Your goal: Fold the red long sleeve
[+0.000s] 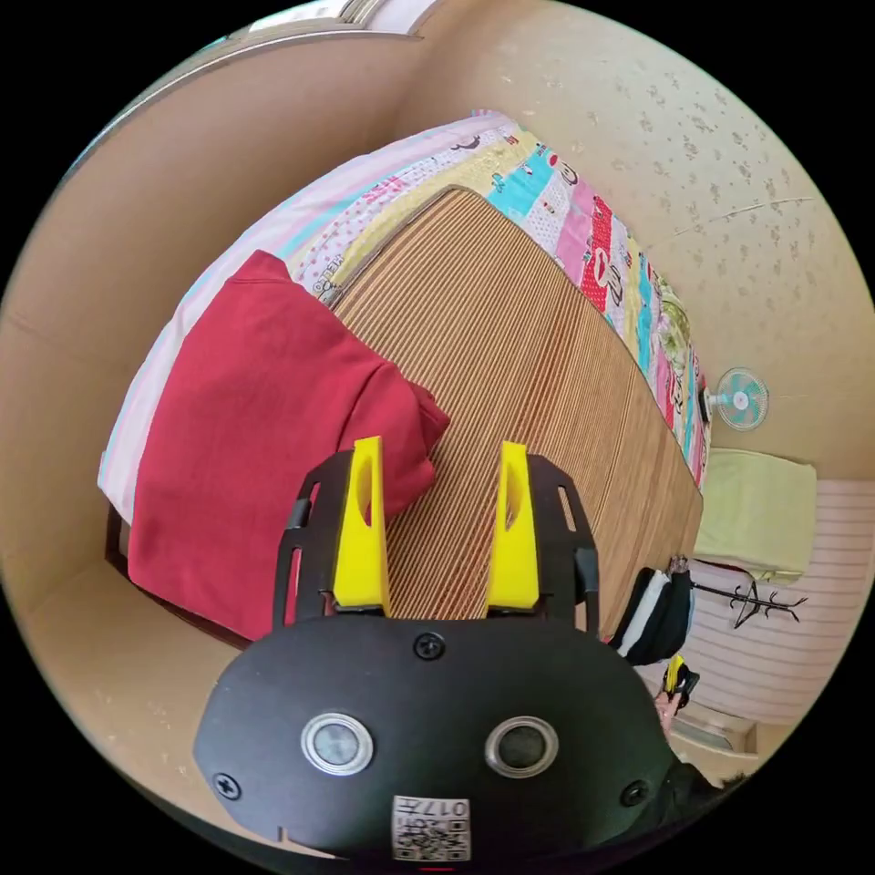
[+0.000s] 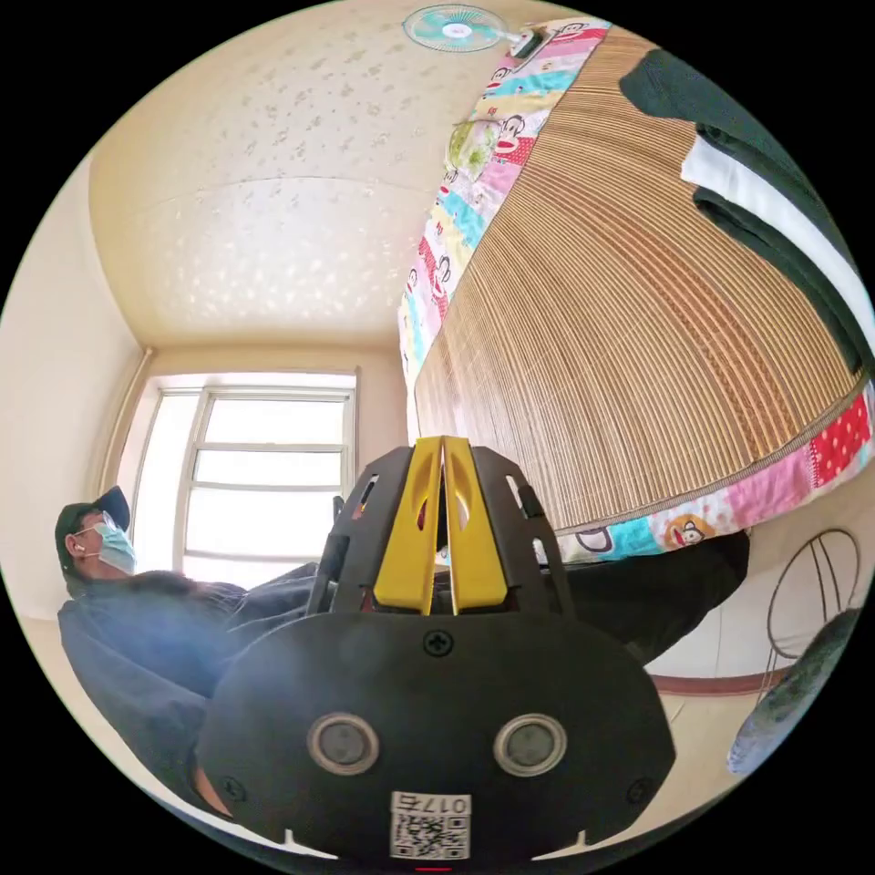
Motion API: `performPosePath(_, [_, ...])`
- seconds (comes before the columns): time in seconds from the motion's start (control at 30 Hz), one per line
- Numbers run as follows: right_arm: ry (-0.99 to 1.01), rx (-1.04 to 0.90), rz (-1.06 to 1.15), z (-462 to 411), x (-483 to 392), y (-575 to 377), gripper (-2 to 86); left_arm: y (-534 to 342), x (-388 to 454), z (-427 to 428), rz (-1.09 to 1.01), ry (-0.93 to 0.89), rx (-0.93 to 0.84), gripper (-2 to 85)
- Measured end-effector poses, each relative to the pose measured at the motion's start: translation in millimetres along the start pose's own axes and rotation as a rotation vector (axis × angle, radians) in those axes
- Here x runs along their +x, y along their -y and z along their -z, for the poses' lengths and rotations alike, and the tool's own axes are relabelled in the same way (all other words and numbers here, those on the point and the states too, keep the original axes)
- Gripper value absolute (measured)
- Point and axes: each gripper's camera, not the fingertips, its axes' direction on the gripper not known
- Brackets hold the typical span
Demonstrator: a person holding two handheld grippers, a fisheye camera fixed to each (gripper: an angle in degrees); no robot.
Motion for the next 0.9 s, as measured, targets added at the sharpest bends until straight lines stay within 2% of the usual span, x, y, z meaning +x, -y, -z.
performPosePath(0.1, [0.064,-0.025,0.071,-13.7,-25.5,-28.1,0.3,23.2,-16.9,-39.9,0.069,0.078,-0.097,16.9])
performPosePath(0.17, [0.068,-0.046,0.103,-14.0,-36.1,-49.5,0.3,18.7,-33.2,-61.7,0.092,0.124,-0.167,10.6])
performPosePath(0.2, [0.061,-0.045,0.113,-10.6,-41.2,-65.8,0.3,8.4,-40.9,-59.9,0.090,0.191,-0.141,9.0])
performPosePath(0.27, [0.066,-0.017,0.120,-1.0,-46.3,-92.1,0.3,-8.0,-55.5,-49.2,0.083,0.117,-0.102,5.9])
performPosePath(0.33, [0.093,0.022,0.132,10.3,-49.7,-118.2,0.4,-25.3,-81.0,-29.3,0.151,-0.086,-0.089,4.2])
performPosePath(0.37, [0.099,0.043,0.133,17.0,-50.8,-133.0,0.4,-42.1,-97.2,-5.1,0.158,-0.250,-0.029,3.9])
performPosePath(0.5, [0.080,0.068,0.119,29.3,-48.6,-159.1,0.4,-104.6,-119.7,113.8,-0.109,-0.777,0.111,3.7])
performPosePath(0.53, [0.091,0.075,0.129,29.7,-49.9,-159.5,0.4,-113.2,-122.1,131.3,-0.141,-0.861,0.120,3.7])
performPosePath(0.6, [0.134,0.073,0.171,23.4,-59.0,-150.4,0.6,-142.3,-120.5,201.7,-0.342,-1.164,0.152,3.7])
performPosePath(0.63, [0.142,0.060,0.179,19.5,-62.1,-145.6,0.7,-149.1,-115.5,220.8,-0.419,-1.216,0.164,3.6])
performPosePath(0.7, [0.183,-0.033,0.265,-4.1,-85.2,-121.4,1.3,-176.1,-81.0,294.9,-0.744,-1.346,0.207,3.5])
performPosePath(0.73, [0.198,-0.058,0.298,-11.2,-93.9,-115.3,1.6,-183.2,-69.2,312.0,-0.834,-1.380,0.210,3.5])
performPosePath(0.8, [0.260,-0.146,0.432,-41.6,-137.6,-94.0,3.2,-216.5,-18.5,369.2,-1.195,-1.547,0.232,3.6])
performPosePath(0.83, [0.280,-0.174,0.468,-49.9,-150.5,-89.8,4.3,-224.6,-6.3,380.0,-1.265,-1.598,0.244,3.6])
performPosePath(0.9, [0.340,-0.303,0.608,-85.2,-206.0,-79.4,9.0,-245.6,43.8,402.0,-1.420,-1.840,0.185,3.6])
